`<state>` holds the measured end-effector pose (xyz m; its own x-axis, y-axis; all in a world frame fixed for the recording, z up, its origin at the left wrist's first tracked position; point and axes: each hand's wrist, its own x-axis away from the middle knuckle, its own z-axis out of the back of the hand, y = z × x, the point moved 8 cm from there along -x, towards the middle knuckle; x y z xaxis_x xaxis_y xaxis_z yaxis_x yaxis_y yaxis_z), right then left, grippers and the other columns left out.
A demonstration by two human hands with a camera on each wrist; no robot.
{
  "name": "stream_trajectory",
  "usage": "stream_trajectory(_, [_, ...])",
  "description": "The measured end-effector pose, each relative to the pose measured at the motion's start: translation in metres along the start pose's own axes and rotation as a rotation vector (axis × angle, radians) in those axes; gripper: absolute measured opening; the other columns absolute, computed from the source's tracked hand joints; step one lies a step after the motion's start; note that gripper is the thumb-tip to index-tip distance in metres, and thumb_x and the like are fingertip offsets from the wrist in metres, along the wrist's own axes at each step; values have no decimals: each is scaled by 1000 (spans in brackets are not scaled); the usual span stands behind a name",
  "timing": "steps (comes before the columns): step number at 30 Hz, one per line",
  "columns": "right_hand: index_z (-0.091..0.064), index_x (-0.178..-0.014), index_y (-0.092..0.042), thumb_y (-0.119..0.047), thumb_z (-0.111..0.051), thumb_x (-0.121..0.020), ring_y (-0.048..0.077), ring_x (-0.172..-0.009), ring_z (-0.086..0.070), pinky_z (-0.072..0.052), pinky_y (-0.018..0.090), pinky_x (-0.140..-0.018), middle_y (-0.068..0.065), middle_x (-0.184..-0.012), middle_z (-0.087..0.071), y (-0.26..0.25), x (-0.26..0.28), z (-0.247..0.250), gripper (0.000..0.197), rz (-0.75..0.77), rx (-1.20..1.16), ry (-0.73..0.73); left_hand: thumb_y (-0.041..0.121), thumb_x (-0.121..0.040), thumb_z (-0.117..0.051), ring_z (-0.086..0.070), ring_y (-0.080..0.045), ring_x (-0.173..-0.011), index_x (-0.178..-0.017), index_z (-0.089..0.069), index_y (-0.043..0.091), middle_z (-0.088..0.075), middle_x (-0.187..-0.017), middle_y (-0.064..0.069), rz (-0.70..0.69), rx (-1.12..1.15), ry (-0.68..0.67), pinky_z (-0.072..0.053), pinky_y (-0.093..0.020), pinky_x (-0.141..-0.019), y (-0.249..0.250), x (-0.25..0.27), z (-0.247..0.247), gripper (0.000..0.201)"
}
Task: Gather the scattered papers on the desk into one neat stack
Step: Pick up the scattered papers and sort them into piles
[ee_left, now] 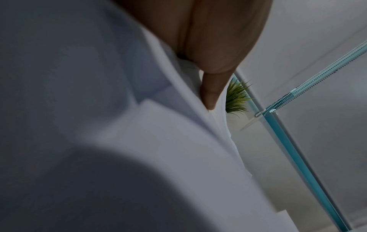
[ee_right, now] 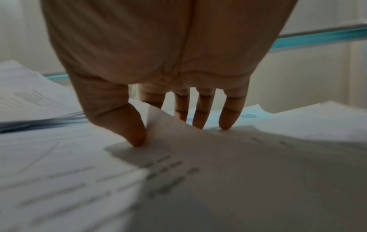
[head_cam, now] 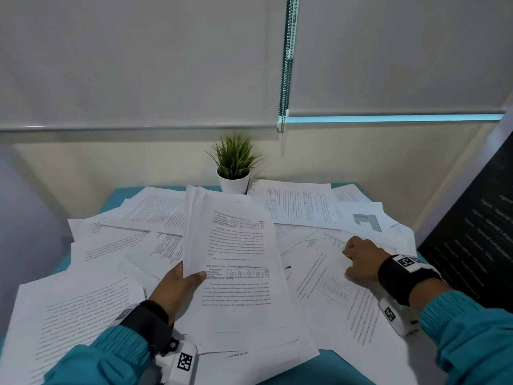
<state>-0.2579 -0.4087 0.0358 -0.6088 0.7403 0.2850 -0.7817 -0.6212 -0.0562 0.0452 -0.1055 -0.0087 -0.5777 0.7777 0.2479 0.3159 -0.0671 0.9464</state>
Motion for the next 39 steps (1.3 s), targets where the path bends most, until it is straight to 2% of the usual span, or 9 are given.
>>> stream_trajectory(4, [-32, -63, -32, -37, -61, -64, 15, -93, -40, -40, 26, -77, -14, -95, -35, 0, -1, -2, 29, 18, -41, -41, 13, -83, -70, -63, -35, -116, -131, -56, 8, -68, -123, -14, -9, -25, -13, -41, -54, -108, 1, 0, 1, 50])
stream_trajectory(8, [-39, -75, -25, -34, -63, -58, 17, -79, -54, -44, 29, -63, -7, -86, -54, 4, -3, 2, 30, -29, -135, -44, 9, -89, -67, -63, -35, -115, -132, -56, 8, -69, -123, -13, 5, -35, 4, -43, -53, -107, 0, 0, 3, 44])
stream_trajectory(12, [-29, -60, -18, -25, -54, -60, 17, -60, -39, -29, 32, -56, -3, -65, -42, 0, -4, 20, 26, 57, -52, -2, 8, -91, -65, -64, -33, -115, -131, -57, 10, -69, -122, -11, 1, -73, 9, -42, -53, -107, 0, -1, 5, 40])
stream_trajectory(16, [-41, -62, -21, -18, -58, -79, 20, -70, -48, -30, 30, -59, -3, -70, -50, 1, 11, 70, 25, 83, -137, 260, 16, -84, -70, -64, -33, -115, -129, -58, 12, -70, -122, -11, 7, -87, -9, -43, -52, -107, 1, 0, 3, 47])
stream_trajectory(25, [-60, -82, -13, -16, -64, -86, 20, -76, -54, -36, 23, -69, 2, -81, -60, 0, 79, 185, 6, 113, -527, 846, 3, -95, -59, -63, -34, -116, -131, -56, 7, -68, -123, -13, 32, -62, 0, -42, -53, -108, -1, -2, 5, 37])
stream_trajectory(29, [-60, -92, -16, -18, -63, -86, 4, -66, -52, -40, 13, -65, -1, -84, -59, 2, 102, 210, 7, 48, -871, 1020, -6, -93, -55, -58, -36, -121, -136, -49, 2, -63, -129, -19, 36, 14, 7, -40, -48, -109, 0, -1, 0, 45])
stream_trajectory(32, [-62, -98, -12, -13, -64, -85, -1, -59, -51, -37, -1, -48, 3, -82, -59, 0, 95, 196, 13, 9, -1148, 1013, 2, -76, -62, -58, -37, -120, -137, -48, 1, -61, -130, -21, 18, 38, 4, -39, -49, -110, 6, 3, -5, 62])
stream_trajectory(36, [-57, -97, -8, 2, -62, -85, -7, -42, -46, -37, 4, -44, 1, -66, -50, -21, 61, 132, 17, -70, -1374, 853, 11, -74, -61, -60, -34, -119, -134, -52, 4, -66, -126, -15, -3, -2, -25, -39, -51, -110, 11, 6, -8, 61])
stream_trajectory(39, [-59, -93, -6, 3, -62, -81, 16, -69, -54, -44, 18, -54, 8, -75, -58, -47, 31, 70, 15, -127, -1394, 657, 11, -73, -59, -60, -30, -119, -132, -53, 6, -66, -126, -12, -3, 29, -31, -40, -45, -109, 16, 8, -13, 59])
